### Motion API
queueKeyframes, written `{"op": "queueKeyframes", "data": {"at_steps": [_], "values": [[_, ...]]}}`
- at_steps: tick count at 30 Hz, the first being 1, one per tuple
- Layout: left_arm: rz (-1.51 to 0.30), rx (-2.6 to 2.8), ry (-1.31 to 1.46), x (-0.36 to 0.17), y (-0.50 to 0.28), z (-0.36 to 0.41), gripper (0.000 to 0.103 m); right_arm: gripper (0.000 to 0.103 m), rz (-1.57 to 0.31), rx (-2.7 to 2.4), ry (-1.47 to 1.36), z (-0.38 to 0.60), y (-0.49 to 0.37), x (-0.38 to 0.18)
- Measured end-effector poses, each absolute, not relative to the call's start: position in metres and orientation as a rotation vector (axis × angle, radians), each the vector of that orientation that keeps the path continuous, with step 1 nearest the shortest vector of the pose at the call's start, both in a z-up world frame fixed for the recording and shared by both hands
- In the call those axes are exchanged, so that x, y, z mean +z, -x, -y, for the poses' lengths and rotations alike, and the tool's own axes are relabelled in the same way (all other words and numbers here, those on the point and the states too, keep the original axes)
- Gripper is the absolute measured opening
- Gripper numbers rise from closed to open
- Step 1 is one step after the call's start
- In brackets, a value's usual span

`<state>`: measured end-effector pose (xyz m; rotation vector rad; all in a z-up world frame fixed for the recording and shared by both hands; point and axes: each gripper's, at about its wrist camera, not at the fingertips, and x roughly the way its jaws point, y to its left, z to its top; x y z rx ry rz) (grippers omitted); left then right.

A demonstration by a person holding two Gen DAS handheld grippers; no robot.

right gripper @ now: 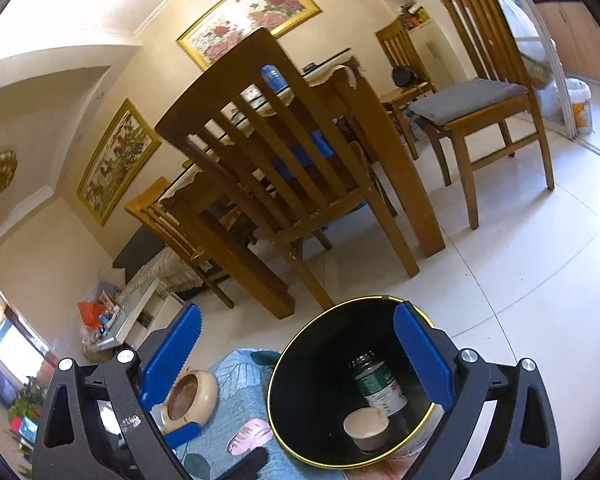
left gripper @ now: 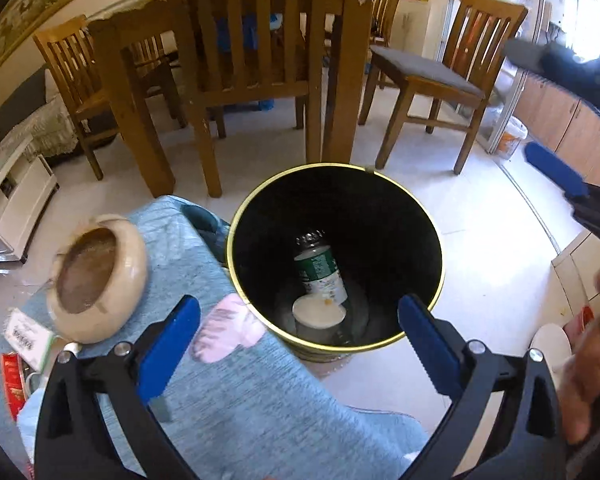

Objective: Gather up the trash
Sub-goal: 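Release the bottle and paper cup into the black bin with both grippers, then move both grippers back over the table toward the remaining trash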

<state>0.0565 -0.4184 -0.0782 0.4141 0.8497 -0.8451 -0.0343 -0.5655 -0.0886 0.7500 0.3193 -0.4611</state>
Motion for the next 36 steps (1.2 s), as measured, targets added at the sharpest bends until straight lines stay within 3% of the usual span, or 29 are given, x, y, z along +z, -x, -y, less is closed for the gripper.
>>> {"op": "queueKeyframes", "data": {"at_steps": [21, 36], "values": [[-0.759, -0.260, -0.216, -0.042, -0.060, 0.133, 0.100, 0.099, -0.543, -0.196, -0.405, 0.385, -0.047, -0.087], [-0.714, -0.156, -0.194, -0.029, -0.048, 0.086, 0.100, 0.099, -0.586, -0.050, -0.275, 0.290, -0.049, -0.094]]}}
